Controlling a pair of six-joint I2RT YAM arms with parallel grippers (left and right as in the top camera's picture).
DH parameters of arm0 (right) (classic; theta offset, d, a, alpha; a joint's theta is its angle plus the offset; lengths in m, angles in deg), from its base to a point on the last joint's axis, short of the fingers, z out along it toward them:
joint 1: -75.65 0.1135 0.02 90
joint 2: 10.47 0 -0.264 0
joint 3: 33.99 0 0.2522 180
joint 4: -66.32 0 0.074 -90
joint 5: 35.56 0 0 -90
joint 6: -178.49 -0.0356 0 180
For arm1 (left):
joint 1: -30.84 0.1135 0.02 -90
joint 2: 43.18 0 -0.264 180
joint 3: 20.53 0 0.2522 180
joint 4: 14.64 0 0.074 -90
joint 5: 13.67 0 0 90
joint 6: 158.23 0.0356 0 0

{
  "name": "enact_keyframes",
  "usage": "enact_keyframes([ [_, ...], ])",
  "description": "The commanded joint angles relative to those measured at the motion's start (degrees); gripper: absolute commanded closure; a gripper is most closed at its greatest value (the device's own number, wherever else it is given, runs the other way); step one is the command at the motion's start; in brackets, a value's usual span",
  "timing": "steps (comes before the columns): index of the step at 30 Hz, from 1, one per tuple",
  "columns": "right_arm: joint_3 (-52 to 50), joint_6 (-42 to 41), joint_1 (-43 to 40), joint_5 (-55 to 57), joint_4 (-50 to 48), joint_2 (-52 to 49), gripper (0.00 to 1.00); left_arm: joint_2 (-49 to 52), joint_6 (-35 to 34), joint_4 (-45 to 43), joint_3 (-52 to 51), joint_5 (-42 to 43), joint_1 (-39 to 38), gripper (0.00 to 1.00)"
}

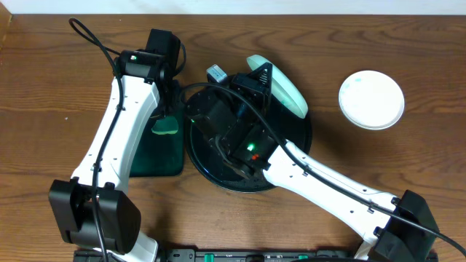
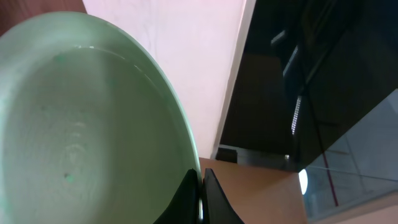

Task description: Clean dirty plates on tray and stack at the side

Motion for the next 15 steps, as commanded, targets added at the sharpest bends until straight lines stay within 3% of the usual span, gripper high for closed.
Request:
enact_keyframes([
  [1, 0.3, 1.3, 0.3, 2.6, -0.2, 0.7, 0.99, 0.2, -0.1, 0.3, -0.5, -0.2, 0.3, 0.92],
  [15, 0.3, 1.2, 0.7, 3.1, -1.9, 0.5, 0.99, 0.2, 0.1, 0.3, -0.5, -0.2, 0.3, 0.93],
])
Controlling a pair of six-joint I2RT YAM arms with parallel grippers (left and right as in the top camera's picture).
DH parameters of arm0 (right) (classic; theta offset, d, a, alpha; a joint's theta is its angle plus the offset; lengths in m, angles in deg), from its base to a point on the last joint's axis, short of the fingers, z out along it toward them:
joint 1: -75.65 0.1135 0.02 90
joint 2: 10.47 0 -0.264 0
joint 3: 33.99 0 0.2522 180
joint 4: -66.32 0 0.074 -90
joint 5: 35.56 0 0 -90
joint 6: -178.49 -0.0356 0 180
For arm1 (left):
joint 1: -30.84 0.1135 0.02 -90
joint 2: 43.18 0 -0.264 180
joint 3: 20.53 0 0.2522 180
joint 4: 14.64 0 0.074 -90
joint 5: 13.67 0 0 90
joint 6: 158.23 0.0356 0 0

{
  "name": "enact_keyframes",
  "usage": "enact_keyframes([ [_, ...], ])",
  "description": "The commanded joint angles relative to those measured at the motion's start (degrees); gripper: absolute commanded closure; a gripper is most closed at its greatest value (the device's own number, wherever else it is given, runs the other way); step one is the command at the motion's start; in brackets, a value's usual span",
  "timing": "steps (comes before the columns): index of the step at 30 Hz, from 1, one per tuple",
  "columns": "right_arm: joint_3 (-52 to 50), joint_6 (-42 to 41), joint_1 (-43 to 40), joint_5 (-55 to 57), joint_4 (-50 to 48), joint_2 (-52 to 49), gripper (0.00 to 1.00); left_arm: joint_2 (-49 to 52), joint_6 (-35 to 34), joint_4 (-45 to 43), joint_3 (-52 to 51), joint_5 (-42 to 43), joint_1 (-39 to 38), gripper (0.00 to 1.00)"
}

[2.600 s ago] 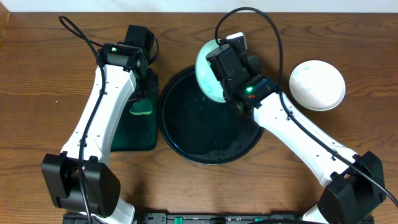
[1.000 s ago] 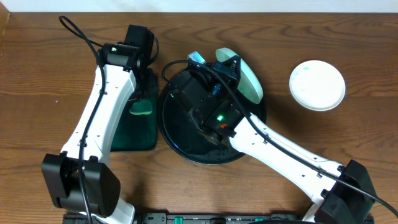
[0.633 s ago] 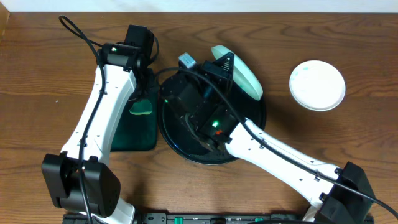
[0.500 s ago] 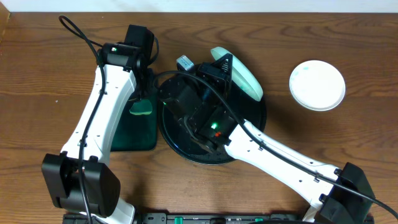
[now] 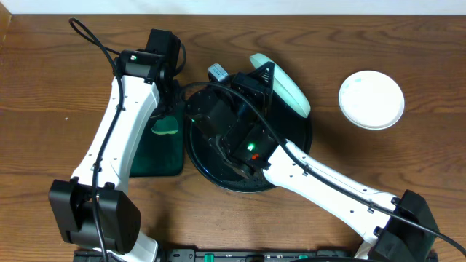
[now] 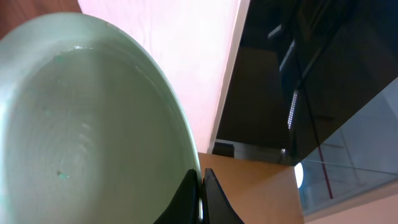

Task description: Clean dirty plates on tray and stack at the side

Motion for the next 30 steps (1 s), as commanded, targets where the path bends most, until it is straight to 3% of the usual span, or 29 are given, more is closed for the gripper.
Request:
enact_keyframes([
  [1, 0.3, 1.2, 1.0, 3.5, -1.1, 0.5, 0.99, 0.2, 0.1, 0.4, -0.5, -0.2, 0.3, 0.93],
  [13, 0.3, -2.2, 0.7, 5.6, -8.0, -0.3, 0.99, 0.2, 0.1, 0.5, -0.5, -0.2, 0.3, 0.93],
  [27, 0.3, 3.4, 1.7, 8.3, -16.3, -0.7, 0.99, 0.2, 0.1, 0.6, -0.5, -0.2, 0.3, 0.93],
  [30, 0.3, 0.5, 1.4, 7.7, -17.8, -0.7, 0.99, 0.2, 0.1, 0.6, -0.5, -0.2, 0.3, 0.93],
])
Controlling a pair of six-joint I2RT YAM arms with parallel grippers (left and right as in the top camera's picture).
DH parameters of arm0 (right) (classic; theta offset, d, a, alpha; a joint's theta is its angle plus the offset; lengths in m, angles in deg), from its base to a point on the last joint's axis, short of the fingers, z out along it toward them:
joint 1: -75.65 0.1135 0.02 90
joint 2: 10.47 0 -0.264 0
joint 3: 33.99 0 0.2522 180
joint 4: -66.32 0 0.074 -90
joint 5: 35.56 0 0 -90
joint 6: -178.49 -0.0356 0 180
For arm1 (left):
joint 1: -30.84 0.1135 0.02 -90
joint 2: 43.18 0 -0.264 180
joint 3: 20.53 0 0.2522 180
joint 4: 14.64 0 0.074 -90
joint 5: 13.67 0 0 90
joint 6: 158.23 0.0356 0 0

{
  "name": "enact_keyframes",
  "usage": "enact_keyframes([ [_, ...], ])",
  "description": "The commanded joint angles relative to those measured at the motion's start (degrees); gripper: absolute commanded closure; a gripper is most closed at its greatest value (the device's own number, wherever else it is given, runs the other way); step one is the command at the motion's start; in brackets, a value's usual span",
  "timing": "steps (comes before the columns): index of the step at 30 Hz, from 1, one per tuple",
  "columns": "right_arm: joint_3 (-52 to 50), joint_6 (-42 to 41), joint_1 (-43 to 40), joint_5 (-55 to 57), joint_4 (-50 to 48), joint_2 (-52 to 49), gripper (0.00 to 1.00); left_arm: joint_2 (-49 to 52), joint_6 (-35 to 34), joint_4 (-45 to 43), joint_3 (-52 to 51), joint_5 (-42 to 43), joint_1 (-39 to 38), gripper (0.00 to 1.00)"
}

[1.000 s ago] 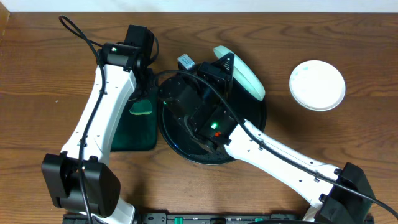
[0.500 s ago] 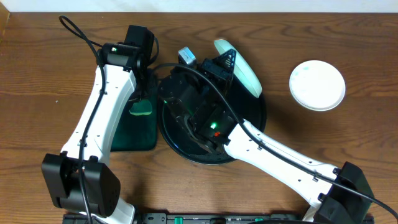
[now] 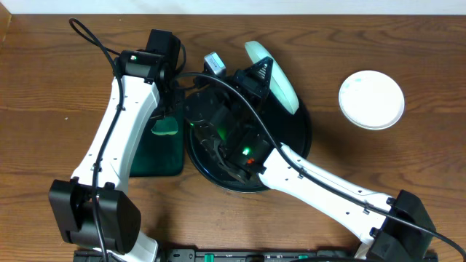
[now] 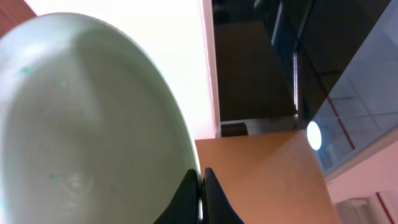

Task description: Clean dirty plates on tray and stack at the side

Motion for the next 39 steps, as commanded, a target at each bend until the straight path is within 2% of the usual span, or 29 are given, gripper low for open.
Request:
enact_keyframes([
  [1, 0.5, -2.6, -0.4, 0.8, -0.9, -0.2, 0.99, 0.2, 0.1, 0.2, -0.4, -0.2, 0.3, 0.93],
  [8, 0.5, -25.8, -3.5, 0.2, 3.5, -1.0, 0.99, 0.2, 0.1, 0.2, -0.4, -0.2, 0.3, 0.93],
  [10, 0.5, -32.0, -3.7, -2.6, 6.9, -1.0, 0.99, 0.2, 0.1, 0.2, -0.4, -0.2, 0.3, 0.93],
  [15, 0.5, -40.7, -3.6, -12.4, 13.5, -1.0, 0.99, 0.2, 0.1, 0.2, -0.4, -0.2, 0.3, 0.93],
  [18, 0.5, -50.9, -3.6, -16.6, 18.7, -1.0, 0.99, 0.2, 0.1, 0.2, -0.4, -0.2, 0.3, 0.93],
  [23, 0.5, -72.7, -4.9, -31.1, 31.1, -1.0, 0.99, 0.2, 0.1, 0.2, -0.4, -0.2, 0.3, 0.93],
  [29, 0.5, -98.1, -11.6, -52.0, 42.5, -1.0, 0.99, 0.2, 0.3, 0.2, -0.4, -0.2, 0.3, 0.93],
  [32, 0.5, -102.5, -15.7, -61.1, 44.1, -1.0, 0.99, 0.2, 0.3, 0.2, -0.4, -0.2, 0.3, 0.93],
  [39, 0.5, -102.6, -26.1, -75.0, 45.1, -1.0, 0.99, 0.2, 0.5, -0.3, -0.4, -0.4, 0.3, 0.93],
])
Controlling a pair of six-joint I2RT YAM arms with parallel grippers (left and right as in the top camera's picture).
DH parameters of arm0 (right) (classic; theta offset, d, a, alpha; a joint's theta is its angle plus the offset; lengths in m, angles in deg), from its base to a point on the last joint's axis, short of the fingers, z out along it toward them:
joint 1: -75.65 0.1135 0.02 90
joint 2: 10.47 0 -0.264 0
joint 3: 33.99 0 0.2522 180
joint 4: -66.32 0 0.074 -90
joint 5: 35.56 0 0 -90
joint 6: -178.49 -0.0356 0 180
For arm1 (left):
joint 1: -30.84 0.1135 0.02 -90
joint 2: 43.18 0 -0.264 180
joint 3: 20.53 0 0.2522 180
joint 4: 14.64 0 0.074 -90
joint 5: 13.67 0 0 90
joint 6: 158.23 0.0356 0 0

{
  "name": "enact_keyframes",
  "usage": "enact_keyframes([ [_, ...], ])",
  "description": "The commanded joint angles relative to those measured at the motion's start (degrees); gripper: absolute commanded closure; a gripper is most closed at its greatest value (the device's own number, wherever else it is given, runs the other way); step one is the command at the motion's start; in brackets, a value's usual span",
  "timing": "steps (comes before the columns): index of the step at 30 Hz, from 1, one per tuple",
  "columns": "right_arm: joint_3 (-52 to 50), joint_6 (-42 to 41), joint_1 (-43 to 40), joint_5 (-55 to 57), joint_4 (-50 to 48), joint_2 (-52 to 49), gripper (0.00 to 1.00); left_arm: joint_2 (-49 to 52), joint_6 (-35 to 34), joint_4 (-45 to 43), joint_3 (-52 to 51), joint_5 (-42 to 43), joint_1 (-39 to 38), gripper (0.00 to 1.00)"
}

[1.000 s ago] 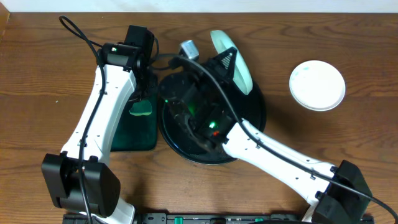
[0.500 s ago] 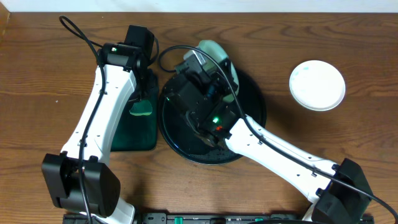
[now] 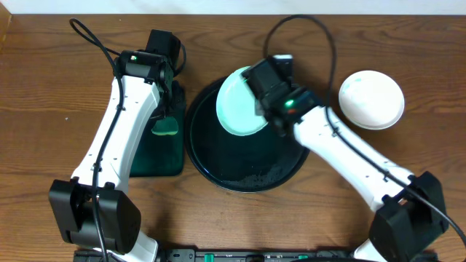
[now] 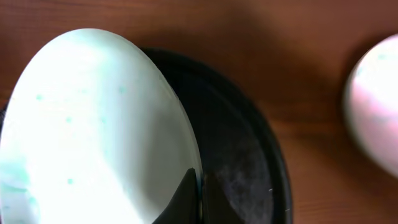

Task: Clean dirty plates on tray and stack at the side
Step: 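Carry the green plate right and set it on the plate stack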

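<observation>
A pale green plate [image 3: 240, 102] with small green specks hangs over the far part of the round black tray [image 3: 247, 171]. My right gripper [image 3: 258, 102] is shut on the plate's right rim. In the right wrist view the plate [image 4: 93, 130] fills the left side, the gripper [image 4: 200, 194] pinches its edge, and crumbs lie on the tray [image 4: 249, 168] below. My left gripper [image 3: 167, 102] points down just above a green sponge [image 3: 166, 128]; its jaws are hidden by the arm.
A clean white plate [image 3: 371, 98] lies alone on the wood at the right, also seen as the white plate [image 4: 379, 112] in the wrist view. The sponge rests on a dark green mat [image 3: 156, 156] left of the tray.
My right arm has swung round to the tray's right side. The green plate, then held on edge over the tray's far rim, now faces up, lower over the tray. The left arm is unmoved.
At first my right gripper held the green plate tilted on edge over the tray's far right rim, wrist camera looking out into the room. It stayed so, shifting slightly left. Now the plate faces up over the tray. The left arm stayed by the sponge throughout.
</observation>
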Motion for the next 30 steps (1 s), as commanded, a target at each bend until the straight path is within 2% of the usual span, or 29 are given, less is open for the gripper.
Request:
enact_keyframes([
  [1, 0.4, -4.0, -5.7, -10.1, 0.8, 0.0, 0.99, 0.2, 0.3, -0.1, -0.3, -0.5, 0.3, 0.93],
  [7, 0.4, -5.0, -18.7, -16.0, 3.9, 0.0, 0.99, 0.2, 0.3, -0.2, -0.3, -0.5, 0.3, 0.93],
  [10, 0.4, -3.8, -26.8, -16.3, 6.4, 0.0, 0.99, 0.2, 0.3, -0.2, -0.3, -0.5, 0.3, 0.93],
  [16, 0.4, -1.7, -37.5, -16.2, 10.8, 0.0, 0.99, 0.2, 0.3, -0.2, -0.3, -0.5, 0.3, 0.93],
  [24, 0.0, 0.2, -48.6, -15.0, 12.3, 0.0, 0.99, 0.2, 0.3, -0.2, -0.3, -0.5, 0.3, 0.93],
  [30, -2.8, 0.1, -53.4, -12.3, 11.0, 0.0, 0.99, 0.2, 0.3, -0.2, -0.3, -0.5, 0.3, 0.93],
])
